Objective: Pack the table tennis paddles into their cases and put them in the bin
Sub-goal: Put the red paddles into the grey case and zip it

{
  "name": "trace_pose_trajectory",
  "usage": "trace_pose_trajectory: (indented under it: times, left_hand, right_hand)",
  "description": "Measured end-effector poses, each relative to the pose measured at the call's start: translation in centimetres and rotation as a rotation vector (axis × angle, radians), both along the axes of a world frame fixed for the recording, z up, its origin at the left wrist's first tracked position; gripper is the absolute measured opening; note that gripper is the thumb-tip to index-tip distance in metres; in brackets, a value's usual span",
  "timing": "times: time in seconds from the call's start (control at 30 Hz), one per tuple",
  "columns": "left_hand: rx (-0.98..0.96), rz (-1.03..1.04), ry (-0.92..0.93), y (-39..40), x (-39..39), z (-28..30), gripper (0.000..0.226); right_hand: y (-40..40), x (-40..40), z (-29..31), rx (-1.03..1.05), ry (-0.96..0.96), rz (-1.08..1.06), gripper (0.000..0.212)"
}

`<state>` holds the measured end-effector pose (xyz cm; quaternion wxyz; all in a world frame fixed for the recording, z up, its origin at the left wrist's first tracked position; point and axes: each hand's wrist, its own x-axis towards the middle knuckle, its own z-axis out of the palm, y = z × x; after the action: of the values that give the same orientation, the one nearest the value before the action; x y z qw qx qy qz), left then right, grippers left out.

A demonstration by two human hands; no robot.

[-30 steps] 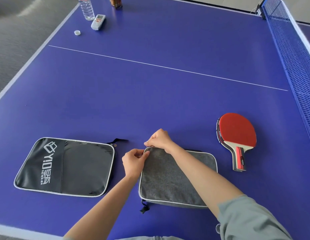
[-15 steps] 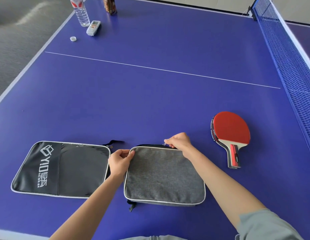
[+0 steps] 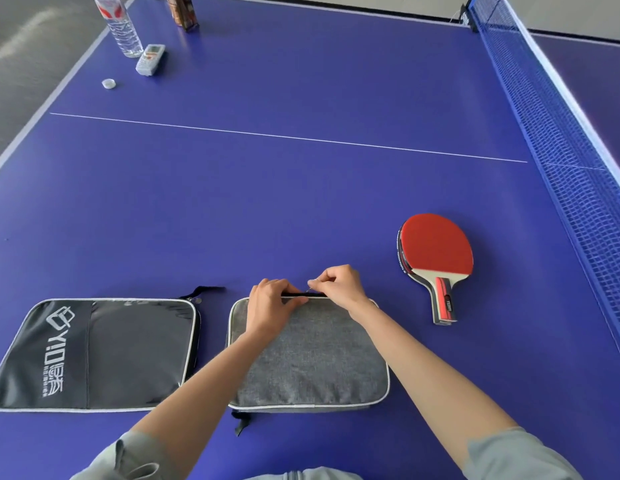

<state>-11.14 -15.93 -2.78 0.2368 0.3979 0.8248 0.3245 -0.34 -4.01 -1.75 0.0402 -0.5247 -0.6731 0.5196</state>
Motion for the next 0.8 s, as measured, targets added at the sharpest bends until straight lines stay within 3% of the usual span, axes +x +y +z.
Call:
trace_pose_trajectory:
  times: [0.13,0.23,0.37,0.5,0.6,0.8]
  left_hand:
    - [-0.029,0.106,-0.002,-1.4,-2.1,-0.5,0.017]
    - [-0.052,0.132,-0.024,-2.2,-3.2,-0.8,0.018]
    - [-0.093,0.013,0.086,-1.4,-2.1,-1.1,0.025]
    - [-0.095,-0.152,0.059,1.1,0.6,-0.6,0.034]
    - [-0.033,-0.117,0.011,2.7,2.2,-0.1,0.027]
    - [-0.057,-0.050,0.044,2.9,2.5,-0.7,0.023]
  right_hand:
    - [1.4,2.1,0.1,0.102,-0.011,-0.079,0.014]
    - [2.1,4.6,-0.6,0.049,-0.002,-0.181,0.014]
    - [1.0,5.7,-1.3,0.028,-0.021,-0.271,0.017]
    - [0.5,5.0,-1.0,0.060,0.032,-0.267,0.018]
    - [0.4,5.1,-0.9,0.057,0.057,-0.282,0.022]
    - [-0.4,7.5,-1.9,-0.131,0.085,-0.481,0.013]
